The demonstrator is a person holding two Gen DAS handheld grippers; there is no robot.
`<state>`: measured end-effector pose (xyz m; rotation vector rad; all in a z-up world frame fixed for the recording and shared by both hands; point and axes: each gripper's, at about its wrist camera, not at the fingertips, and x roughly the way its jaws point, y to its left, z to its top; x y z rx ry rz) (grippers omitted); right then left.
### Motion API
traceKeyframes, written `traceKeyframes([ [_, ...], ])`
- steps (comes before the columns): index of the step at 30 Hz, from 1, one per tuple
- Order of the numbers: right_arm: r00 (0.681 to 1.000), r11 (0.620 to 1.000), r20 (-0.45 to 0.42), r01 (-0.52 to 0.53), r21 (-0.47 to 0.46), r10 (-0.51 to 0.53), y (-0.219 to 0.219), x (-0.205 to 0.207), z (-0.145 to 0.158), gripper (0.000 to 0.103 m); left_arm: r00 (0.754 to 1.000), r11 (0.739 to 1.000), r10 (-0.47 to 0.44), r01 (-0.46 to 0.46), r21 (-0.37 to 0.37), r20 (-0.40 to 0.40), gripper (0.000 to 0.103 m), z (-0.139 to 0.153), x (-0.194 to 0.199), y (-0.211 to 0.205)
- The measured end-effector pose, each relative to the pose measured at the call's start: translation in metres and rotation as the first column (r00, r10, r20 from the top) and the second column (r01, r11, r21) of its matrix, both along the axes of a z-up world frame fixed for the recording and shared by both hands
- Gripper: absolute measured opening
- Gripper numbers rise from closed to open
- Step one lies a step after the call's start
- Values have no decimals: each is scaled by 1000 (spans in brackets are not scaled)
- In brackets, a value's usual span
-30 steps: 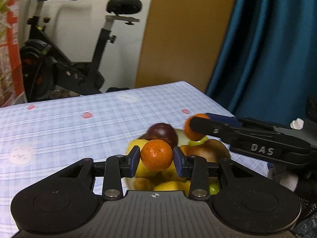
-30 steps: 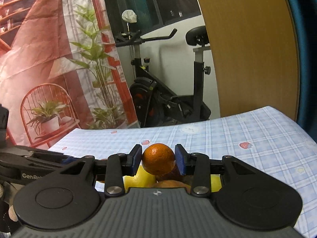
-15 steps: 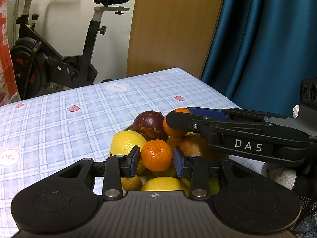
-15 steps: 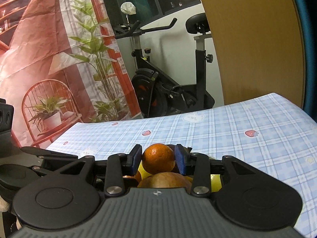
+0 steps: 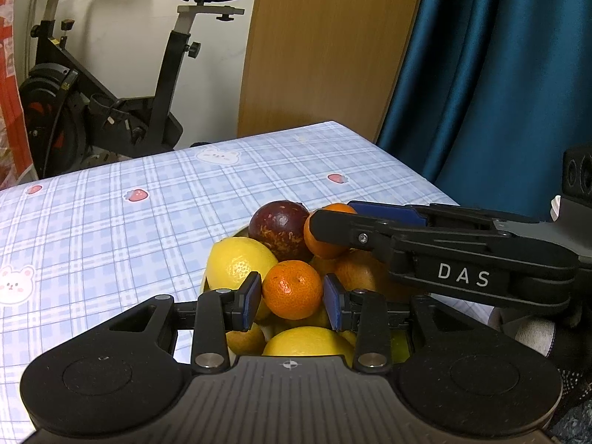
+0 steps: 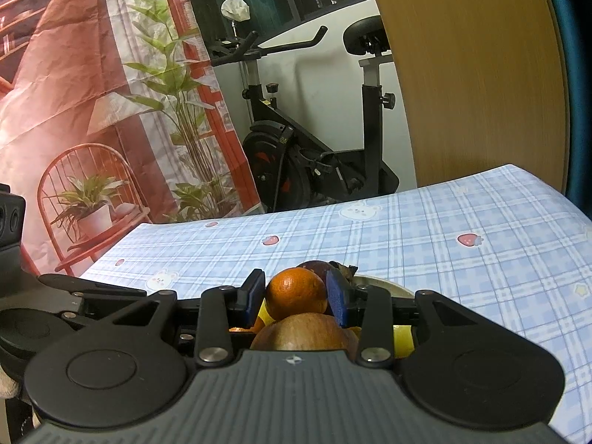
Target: Organize fruits
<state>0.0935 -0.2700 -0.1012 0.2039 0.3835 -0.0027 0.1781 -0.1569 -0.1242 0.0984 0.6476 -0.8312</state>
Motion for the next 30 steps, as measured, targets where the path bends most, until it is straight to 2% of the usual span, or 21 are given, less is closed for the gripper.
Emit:
traceKeyframes([
  [4, 1000, 1000, -4, 0, -3, 0, 0, 1, -1, 39, 1000, 1000, 0, 0, 2, 2, 40, 0, 0, 0],
  [8, 1000, 1000, -8, 3, -6, -3, 0, 1, -1, 42, 1000, 1000, 6, -6, -3, 14, 48, 1, -2, 2],
  [15, 1000, 1000, -8, 11, -18, -11, 2, -1, 2, 42, 1000, 1000, 9, -9, -12, 28, 50, 4, -5, 5],
  [16, 1000, 1000, -7, 14, -22, -15, 3, -1, 4, 42, 999, 1000, 11, -11, -16, 32, 51, 5, -6, 6],
  [19, 1000, 999, -9, 30, -35, -30, 5, -3, 7, 44, 998, 999, 37, -36, -22, 44, 67, 8, -9, 11],
  [21, 999, 998, -11, 49, -47, -50, 7, -5, 10, 55, 997, 998, 56, -54, -38, 53, 75, 12, -13, 18],
  [23, 997, 995, -4, 75, -60, -75, 9, -8, 15, 73, 995, 996, 76, -72, -58, 71, 87, 17, -17, 25],
  [25, 995, 993, 6, 98, -64, -98, 9, -11, 20, 85, 989, 992, 114, -107, -69, 96, 96, 23, -22, 32],
  [26, 994, 992, 14, 112, -62, -111, 8, -14, 23, 93, 985, 989, 137, -129, -76, 109, 96, 27, -26, 36],
  [28, 992, 991, 28, 124, -43, -123, 8, -18, 27, 103, 977, 981, 176, -164, -100, 122, 96, 33, -30, 47],
  [30, 990, 990, 28, 137, -17, -137, 8, -22, 32, 103, 967, 969, 228, -214, -122, 115, 96, 40, -34, 60],
])
